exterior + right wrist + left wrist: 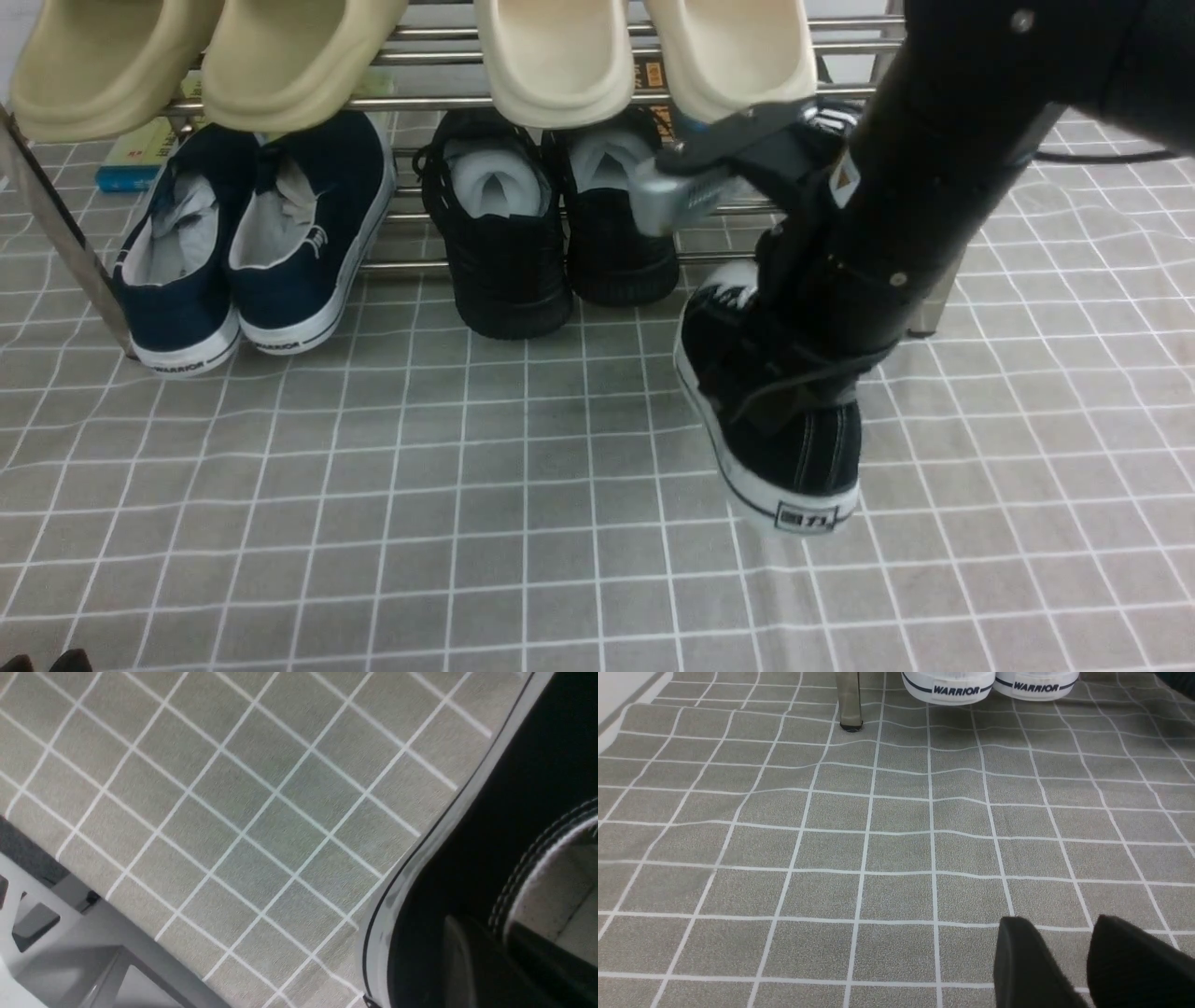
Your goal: Take the shoes off the shelf with your hand from the grey coffee tablecloth.
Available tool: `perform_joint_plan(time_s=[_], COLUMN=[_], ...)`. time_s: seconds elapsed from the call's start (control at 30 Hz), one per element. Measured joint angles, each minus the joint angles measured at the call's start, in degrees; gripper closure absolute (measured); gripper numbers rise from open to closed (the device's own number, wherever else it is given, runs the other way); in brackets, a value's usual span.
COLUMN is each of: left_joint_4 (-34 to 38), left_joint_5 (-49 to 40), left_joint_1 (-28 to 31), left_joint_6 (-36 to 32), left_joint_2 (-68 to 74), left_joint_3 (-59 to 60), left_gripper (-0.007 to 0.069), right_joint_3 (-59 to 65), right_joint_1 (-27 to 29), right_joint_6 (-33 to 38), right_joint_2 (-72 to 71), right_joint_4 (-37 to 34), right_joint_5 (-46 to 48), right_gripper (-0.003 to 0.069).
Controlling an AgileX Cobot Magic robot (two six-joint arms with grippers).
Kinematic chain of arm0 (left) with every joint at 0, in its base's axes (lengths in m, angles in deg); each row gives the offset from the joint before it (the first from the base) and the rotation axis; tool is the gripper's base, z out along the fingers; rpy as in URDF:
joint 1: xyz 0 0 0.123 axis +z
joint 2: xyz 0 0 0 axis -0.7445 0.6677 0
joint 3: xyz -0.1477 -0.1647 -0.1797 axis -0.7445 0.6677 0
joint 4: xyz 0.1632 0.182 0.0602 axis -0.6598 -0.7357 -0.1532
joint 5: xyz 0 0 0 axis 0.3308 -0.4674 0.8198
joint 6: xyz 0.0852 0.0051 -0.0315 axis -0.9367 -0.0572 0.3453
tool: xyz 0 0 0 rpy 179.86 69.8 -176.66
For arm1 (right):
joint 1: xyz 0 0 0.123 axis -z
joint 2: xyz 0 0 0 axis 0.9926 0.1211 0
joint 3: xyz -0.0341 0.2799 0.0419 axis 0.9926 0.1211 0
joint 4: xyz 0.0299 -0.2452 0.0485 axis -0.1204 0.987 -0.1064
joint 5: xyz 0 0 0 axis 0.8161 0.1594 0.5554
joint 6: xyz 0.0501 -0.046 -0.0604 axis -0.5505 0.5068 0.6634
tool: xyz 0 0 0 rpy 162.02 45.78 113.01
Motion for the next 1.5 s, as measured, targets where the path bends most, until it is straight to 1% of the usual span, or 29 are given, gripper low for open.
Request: perform_joint_plan(time_s=[0.13, 0.4, 0.77, 0.97, 1.1, 1.23, 1.27, 1.3, 1.33, 1.4, 1.5], left_joint_4=[-0.1, -0.1, -0.1, -0.1, -0.1, -0.1, -0.1, -0.1, -0.1, -0.1, -0.1], left_joint_5=[0.0, 0.0, 0.0, 0.0, 0.0, 0.0, 0.0, 0.0, 0.0, 0.0, 0.0], left_joint_1=[0.0, 0.0, 0.0, 0.0, 0.0, 0.0, 0.0, 0.0, 0.0, 0.0, 0.0], left_joint_6=[0.0, 0.0, 0.0, 0.0, 0.0, 0.0, 0.0, 0.0, 0.0, 0.0, 0.0], left_joint_2=[0.0, 0.0, 0.0, 0.0, 0.0, 0.0, 0.0, 0.0, 0.0, 0.0, 0.0], left_joint_3=[0.0, 0.0, 0.0, 0.0, 0.0, 0.0, 0.0, 0.0, 0.0, 0.0, 0.0], left_gripper=[0.0384, 0.0384, 0.0384, 0.0384, 0.0384, 0.0384, 0.0384, 0.0384, 0.0384, 0.0384, 0.0384], right_joint_3=[1.7, 3.2, 3.6, 4.0, 4.4, 4.4, 4.4, 3.9, 3.8, 2.2, 0.0], right_joint_1=[-2.3, -2.6, -2.7, -2.7, -2.7, -2.7, -2.7, -2.7, -2.7, -2.7, -2.1], right_joint_6=[-3.8, -6.9, -7.5, -7.5, -7.5, -7.5, -7.5, -7.5, -7.5, -8.0, -10.4], right_joint_2=[0.0, 0.0, 3.7, 6.0, 6.9, 6.9, 6.9, 6.9, 6.9, 6.9, 6.9], right_joint_4=[2.1, 8.2, 10.2, 7.3, 6.4, 6.6, 6.7, 7.9, 8.2, 12.4, 18.9], right_joint_5=[0.1, -0.2, -3.3, -3.2, -2.1, -2.2, -2.2, -2.1, -2.1, -2.1, -2.1], right_gripper=[0.0641, 0.0641, 0.0636, 0.0606, 0.0515, 0.0386, 0.0379, 0.0338, 0.0328, 0.0274, 0.0243])
